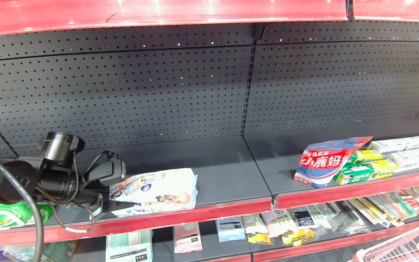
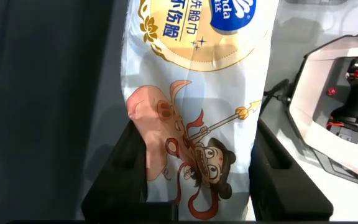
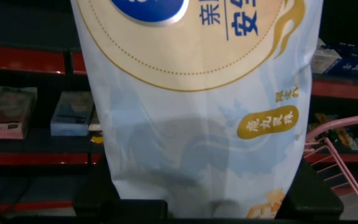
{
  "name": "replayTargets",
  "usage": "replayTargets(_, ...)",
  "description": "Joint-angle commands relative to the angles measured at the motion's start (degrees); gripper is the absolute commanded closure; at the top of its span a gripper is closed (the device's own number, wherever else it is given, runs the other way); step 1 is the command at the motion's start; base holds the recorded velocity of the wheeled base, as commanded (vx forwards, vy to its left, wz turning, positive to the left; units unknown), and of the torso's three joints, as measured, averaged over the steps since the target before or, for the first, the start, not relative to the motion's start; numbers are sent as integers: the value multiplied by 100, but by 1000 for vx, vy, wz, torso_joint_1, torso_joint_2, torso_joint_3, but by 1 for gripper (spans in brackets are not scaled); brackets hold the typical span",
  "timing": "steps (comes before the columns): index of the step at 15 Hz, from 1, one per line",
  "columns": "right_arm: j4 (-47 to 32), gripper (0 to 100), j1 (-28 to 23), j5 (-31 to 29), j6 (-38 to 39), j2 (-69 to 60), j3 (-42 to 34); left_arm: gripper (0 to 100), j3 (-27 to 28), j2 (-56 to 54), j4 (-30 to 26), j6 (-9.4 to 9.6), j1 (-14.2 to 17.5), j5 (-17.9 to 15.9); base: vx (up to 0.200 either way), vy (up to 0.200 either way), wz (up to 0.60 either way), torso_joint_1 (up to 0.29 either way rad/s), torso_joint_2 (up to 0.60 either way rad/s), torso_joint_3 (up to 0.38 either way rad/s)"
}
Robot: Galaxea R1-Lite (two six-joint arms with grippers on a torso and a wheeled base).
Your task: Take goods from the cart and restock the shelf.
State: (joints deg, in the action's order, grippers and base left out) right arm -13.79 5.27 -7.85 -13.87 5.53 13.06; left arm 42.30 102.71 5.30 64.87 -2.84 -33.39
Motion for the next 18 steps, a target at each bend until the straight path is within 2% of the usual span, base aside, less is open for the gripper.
replayTargets(1, -1, 100, 1, 3, -1, 9, -5, 100, -20, -14, -12, 0, 3, -1, 0, 0, 0, 0, 0, 0)
replayTargets(3, -1, 100, 1, -6, -1, 9, -5, 100, -20, -14, -12, 0, 3, -18, 0, 0, 0, 0, 0, 0)
replayTargets(6, -1, 100, 1, -6, -1, 9, -14, 100, -64, 21, -21, 0, 3, -238, 0, 0, 0, 0, 0, 0)
replayTargets(13, 8, 100, 1, -24, 7, 9, -5, 100, -29, 30, -3, 9, 3, -71, 0, 0, 0, 0, 0, 0)
replayTargets(16, 8, 100, 1, -24, -1, 9, -5, 100, -47, 92, 366, -9, -6, -62, 0, 0, 0, 0, 0, 0)
replayTargets(18, -1, 100, 1, -24, 7, 9, 13, 100, -55, 92, 410, 0, -6, -1, 0, 0, 0, 0, 0, 0)
